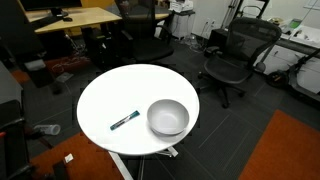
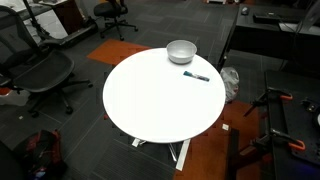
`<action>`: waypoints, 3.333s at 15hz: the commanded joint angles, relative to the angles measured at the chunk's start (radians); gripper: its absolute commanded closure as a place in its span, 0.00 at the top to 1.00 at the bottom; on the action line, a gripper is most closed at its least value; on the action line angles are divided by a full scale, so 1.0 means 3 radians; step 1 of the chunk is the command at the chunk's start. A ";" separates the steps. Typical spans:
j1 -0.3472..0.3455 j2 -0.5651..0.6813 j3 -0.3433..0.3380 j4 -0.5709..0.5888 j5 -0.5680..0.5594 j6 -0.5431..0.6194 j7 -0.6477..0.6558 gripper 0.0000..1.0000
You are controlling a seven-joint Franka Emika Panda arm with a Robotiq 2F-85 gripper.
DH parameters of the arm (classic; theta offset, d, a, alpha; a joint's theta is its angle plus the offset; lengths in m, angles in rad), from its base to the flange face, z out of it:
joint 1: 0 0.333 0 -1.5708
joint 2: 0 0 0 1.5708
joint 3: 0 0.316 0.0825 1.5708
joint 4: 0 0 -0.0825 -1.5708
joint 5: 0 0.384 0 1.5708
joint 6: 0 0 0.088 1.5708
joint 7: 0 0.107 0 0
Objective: Put the marker inside the grey bowl
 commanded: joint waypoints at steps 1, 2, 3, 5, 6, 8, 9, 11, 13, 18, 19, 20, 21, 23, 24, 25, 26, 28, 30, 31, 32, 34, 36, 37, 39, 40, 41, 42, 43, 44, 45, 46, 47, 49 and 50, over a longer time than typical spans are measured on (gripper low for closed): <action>0.0035 0.0218 0.0064 -0.0001 0.0176 0.0373 0.0273 1.00; 0.0037 0.0289 0.0096 -0.0016 0.0216 0.0495 0.0385 1.00; 0.0037 0.0353 0.0118 -0.0019 0.0246 0.0586 0.0455 1.00; 0.0067 0.0502 0.0143 -0.0032 0.0366 0.0785 0.0516 1.00; 0.0058 0.0384 0.0184 -0.0134 0.0396 0.0782 0.0560 1.00; 0.0073 0.0437 0.0222 -0.0205 0.0464 0.0909 0.0644 1.00; 0.0075 0.0453 0.0249 -0.0243 0.0489 0.0967 0.0692 1.00; 0.0087 0.0493 0.0288 -0.0341 0.0546 0.1106 0.0764 1.00; 0.0113 0.0530 0.0303 -0.0449 0.0635 0.1285 0.0797 1.00; 0.0109 0.0775 0.0390 -0.0581 0.0631 0.1732 0.0948 1.00; 0.0100 0.0843 0.0407 -0.0581 0.0613 0.1799 0.0976 1.00; 0.0105 0.0992 0.0404 -0.0519 0.0634 0.1881 0.0992 1.00; 0.0098 0.1069 0.0416 -0.0501 0.0618 0.1942 0.1018 1.00; 0.0100 0.1256 0.0404 -0.0454 0.0642 0.2069 0.1036 1.00; 0.0100 0.1358 0.0402 -0.0421 0.0647 0.2123 0.1038 1.00; 0.0109 0.1453 0.0396 -0.0390 0.0671 0.2171 0.1023 1.00; 0.0110 0.1555 0.0394 -0.0353 0.0682 0.2224 0.1023 1.00; 0.0115 0.1736 0.0396 -0.0262 0.0711 0.2278 0.1024 1.00; 0.0117 0.1898 0.0395 -0.0162 0.0744 0.2297 0.1022 1.00; 0.0116 0.1982 0.0392 -0.0108 0.0765 0.2304 0.1017 1.00; 0.0114 0.2055 0.0389 -0.0055 0.0787 0.2298 0.1004 1.00; 0.0110 0.2189 0.0394 0.0039 0.0844 0.2301 0.0969 1.00; 0.0107 0.2318 0.0401 0.0123 0.0881 0.2307 0.0951 1.00; 0.0106 0.2376 0.0401 0.0160 0.0887 0.2307 0.0954 1.00; 0.0104 0.2495 0.0397 0.0223 0.0876 0.2335 0.0959 1.00; 0.0100 0.2543 0.0401 0.0250 0.0885 0.2340 0.0951 1.00; 0.0099 0.2596 0.0403 0.0279 0.0884 0.2346 0.0950 1.00; 0.0101 0.2650 0.0405 0.0309 0.0878 0.2361 0.0948 1.00; 0.0105 0.2706 0.0404 0.0336 0.0863 0.2382 0.0954 1.00; 0.0109 0.2760 0.0402 0.0358 0.0856 0.2413 0.0963 1.00; 0.0108 0.2807 0.0407 0.0382 0.0861 0.2441 0.0965 1.00; 0.0113 0.2861 0.0405 0.0408 0.0852 0.2471 0.0972 1.00; 0.0122 0.2907 0.0399 0.0435 0.0838 0.2483 0.0985 1.00; 0.0138 0.3012 0.0380 0.0495 0.0807 0.2536 0.1002 1.00; 0.0131 0.3058 0.0384 0.0521 0.0821 0.2560 0.0997 1.00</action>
